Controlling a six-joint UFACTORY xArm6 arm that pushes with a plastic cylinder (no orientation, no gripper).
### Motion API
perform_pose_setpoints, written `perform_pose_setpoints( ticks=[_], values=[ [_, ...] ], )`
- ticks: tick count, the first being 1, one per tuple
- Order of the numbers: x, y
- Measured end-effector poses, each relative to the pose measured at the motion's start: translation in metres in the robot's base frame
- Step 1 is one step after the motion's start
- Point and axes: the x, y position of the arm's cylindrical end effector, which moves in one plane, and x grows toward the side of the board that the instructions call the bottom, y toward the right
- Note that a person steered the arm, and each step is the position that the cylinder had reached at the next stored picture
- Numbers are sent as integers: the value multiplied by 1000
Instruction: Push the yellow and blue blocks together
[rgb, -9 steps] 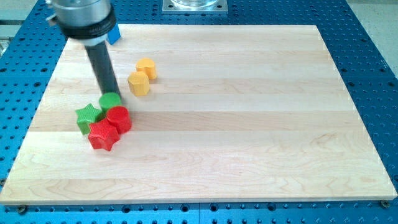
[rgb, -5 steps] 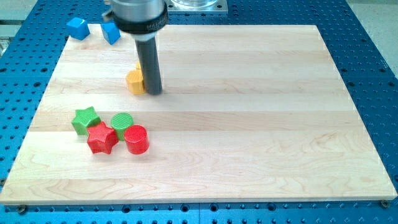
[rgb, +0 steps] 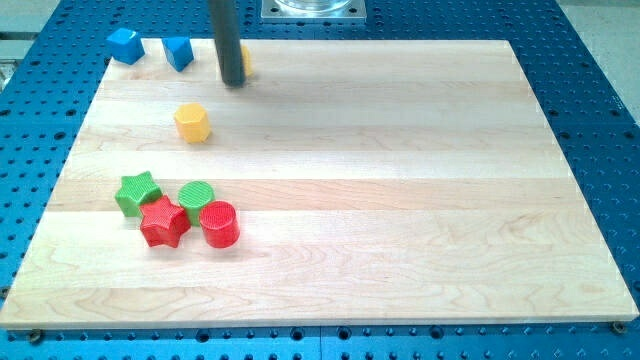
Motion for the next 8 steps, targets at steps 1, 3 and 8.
perform_pose_setpoints(
  ticks=[1,3,8],
  values=[
    [2,-117],
    [-37,-170],
    [-67,-106]
  ],
)
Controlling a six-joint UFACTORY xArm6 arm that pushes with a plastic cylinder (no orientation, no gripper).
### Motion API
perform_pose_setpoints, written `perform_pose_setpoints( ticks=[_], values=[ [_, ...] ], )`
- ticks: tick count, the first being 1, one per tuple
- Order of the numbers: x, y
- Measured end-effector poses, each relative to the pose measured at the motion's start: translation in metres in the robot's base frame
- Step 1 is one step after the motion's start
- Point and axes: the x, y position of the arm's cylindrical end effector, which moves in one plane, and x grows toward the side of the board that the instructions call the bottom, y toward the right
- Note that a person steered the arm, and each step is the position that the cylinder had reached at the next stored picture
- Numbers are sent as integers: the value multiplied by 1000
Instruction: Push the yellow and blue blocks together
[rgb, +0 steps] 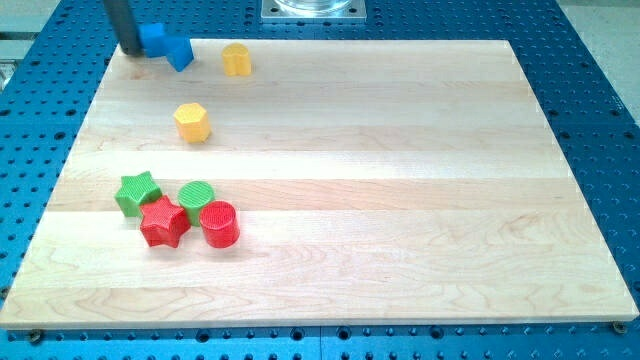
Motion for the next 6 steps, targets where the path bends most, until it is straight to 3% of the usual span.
perform_pose_setpoints(
  ticks=[1,3,4,6],
  values=[
    [34,-8],
    [-33,-17],
    [-31,57],
    [42,96]
  ],
)
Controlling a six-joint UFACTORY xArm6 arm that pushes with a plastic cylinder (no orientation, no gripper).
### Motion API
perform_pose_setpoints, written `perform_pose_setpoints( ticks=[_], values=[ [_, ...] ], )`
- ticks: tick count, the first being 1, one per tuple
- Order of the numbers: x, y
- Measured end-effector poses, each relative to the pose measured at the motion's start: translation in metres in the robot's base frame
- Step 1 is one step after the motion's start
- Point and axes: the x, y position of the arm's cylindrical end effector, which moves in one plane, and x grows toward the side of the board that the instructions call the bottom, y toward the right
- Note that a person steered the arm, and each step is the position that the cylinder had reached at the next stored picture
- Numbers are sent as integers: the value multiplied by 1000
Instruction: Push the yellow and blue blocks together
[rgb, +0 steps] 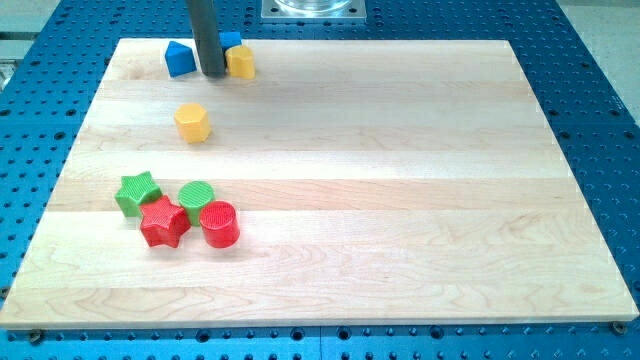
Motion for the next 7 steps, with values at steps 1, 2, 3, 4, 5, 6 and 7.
perform_pose_setpoints(
  ticks=[1,2,3,4,5,6,7],
  values=[
    [-6,-27],
    [-54,-26],
    [-76,-25],
    [-76,-1],
    [-59,72],
    [-36,99],
    [-37,68]
  ],
)
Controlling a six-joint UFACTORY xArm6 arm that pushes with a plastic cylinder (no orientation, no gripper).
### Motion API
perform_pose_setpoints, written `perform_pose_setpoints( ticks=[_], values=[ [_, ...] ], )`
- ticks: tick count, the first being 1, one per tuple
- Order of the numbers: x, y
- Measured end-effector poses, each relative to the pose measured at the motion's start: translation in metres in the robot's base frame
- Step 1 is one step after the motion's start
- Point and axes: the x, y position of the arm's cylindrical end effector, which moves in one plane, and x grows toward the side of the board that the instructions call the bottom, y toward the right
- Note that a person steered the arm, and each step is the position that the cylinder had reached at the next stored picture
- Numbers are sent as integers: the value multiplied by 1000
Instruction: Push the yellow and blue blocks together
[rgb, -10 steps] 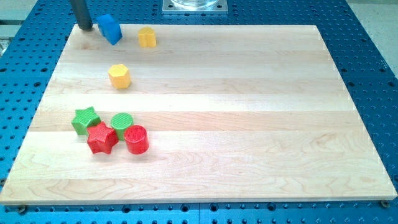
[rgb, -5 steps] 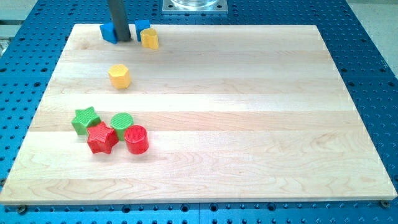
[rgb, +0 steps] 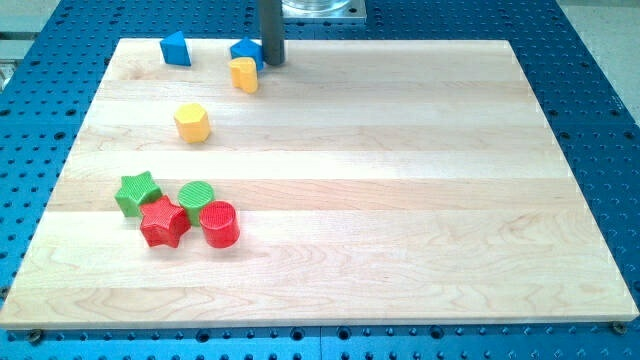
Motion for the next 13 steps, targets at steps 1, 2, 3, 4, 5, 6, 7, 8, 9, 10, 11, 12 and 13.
perform_pose_setpoints(
  ticks=[1,2,3,4,5,6,7,8,9,10,11,12,13],
  values=[
    [0,-4],
    [20,17],
    [123,22],
    [162,-29],
    [168,-43],
    [184,-75],
    [133,-99],
    [102,-83],
    [95,-81],
    [91,-66],
    [100,-144],
    [49,-211],
    [7,-214]
  ],
)
